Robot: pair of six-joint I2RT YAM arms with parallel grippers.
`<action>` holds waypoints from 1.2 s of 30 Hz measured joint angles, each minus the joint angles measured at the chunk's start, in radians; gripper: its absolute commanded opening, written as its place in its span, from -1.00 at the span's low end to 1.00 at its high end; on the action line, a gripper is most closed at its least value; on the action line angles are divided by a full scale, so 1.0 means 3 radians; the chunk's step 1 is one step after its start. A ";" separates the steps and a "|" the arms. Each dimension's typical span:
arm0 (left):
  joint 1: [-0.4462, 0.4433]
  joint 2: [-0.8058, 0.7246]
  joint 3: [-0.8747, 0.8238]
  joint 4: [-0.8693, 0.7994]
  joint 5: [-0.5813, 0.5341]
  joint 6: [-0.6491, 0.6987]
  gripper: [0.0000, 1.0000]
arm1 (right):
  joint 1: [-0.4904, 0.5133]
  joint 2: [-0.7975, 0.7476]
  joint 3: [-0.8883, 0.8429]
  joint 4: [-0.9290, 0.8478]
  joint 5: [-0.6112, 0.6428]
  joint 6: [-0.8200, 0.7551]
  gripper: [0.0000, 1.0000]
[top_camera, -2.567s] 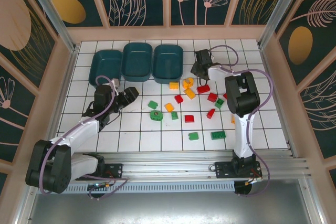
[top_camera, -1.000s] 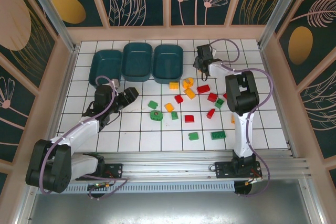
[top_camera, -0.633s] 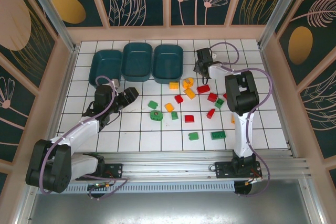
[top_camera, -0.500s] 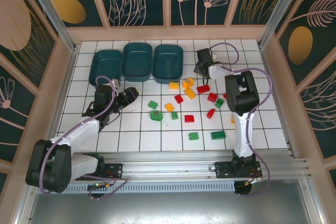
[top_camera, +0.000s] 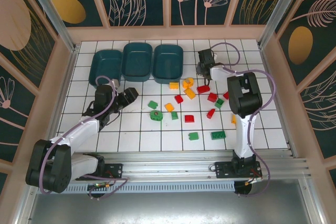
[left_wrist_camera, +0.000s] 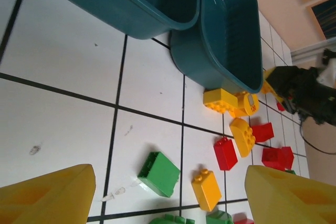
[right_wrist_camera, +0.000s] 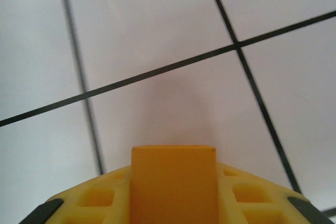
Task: Sort the legos into containers by color
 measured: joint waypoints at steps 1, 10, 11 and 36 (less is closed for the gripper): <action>0.0000 -0.0013 0.0000 -0.0023 -0.0103 -0.0011 0.63 | 0.0075 -0.0067 0.0001 0.0013 -0.0008 -0.0027 -0.42; 0.0000 -0.0320 -0.0117 -0.0088 -0.0631 -0.0139 0.72 | 0.0759 -0.0051 0.0635 0.0024 -0.0239 -0.0338 -0.35; 0.0000 -0.0313 -0.0117 -0.0097 -0.0628 -0.0137 0.73 | 0.0776 0.0015 0.0741 0.0010 -0.0264 -0.0361 -0.34; -0.0360 0.0154 0.0145 0.0074 0.0098 -0.0029 0.76 | -0.0109 -0.0813 -0.0207 -0.0122 -0.0145 -0.0234 0.50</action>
